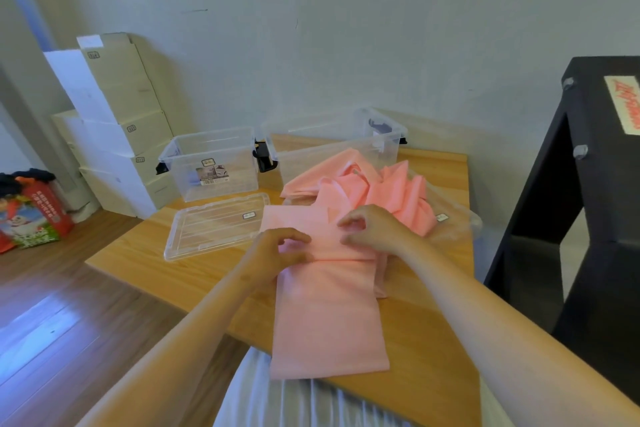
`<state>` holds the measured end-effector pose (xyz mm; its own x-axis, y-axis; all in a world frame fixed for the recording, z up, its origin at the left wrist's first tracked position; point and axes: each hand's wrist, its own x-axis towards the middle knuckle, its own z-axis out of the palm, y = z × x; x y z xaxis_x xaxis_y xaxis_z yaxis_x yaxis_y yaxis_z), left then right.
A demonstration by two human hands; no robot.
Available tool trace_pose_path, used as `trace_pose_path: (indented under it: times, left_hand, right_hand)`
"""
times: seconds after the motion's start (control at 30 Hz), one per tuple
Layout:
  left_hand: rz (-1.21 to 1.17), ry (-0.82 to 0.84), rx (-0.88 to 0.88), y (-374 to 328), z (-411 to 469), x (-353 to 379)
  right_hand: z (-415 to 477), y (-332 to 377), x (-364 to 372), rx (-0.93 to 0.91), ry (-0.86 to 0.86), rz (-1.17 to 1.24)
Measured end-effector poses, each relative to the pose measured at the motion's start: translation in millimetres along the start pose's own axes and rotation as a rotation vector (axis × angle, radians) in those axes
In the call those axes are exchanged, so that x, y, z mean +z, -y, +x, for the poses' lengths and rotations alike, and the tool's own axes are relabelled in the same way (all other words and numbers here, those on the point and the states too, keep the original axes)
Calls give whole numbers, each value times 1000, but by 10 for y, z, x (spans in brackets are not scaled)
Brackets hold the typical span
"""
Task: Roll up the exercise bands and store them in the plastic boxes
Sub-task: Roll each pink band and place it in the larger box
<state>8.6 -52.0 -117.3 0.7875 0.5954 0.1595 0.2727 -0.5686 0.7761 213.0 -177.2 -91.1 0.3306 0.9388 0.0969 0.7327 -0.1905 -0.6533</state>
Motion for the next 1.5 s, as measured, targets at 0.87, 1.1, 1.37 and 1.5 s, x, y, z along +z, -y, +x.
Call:
trace_pose_path:
  times: [0.87, 1.1, 1.37, 1.5]
  left_hand:
    - [-129, -157, 91, -588, 631, -673]
    - [160, -139, 135, -963, 1277, -1100]
    - [101, -355, 171, -1198, 1955, -1283]
    - [66, -337, 240, -1073, 1894, -1162]
  right_hand:
    - [320, 471, -572, -39, -388, 327]
    - [758, 619, -1115, -22, -374, 309]
    - [1232, 649, -1545, -48, -549, 292]
    - [1167, 513, -1482, -54, -536, 324]
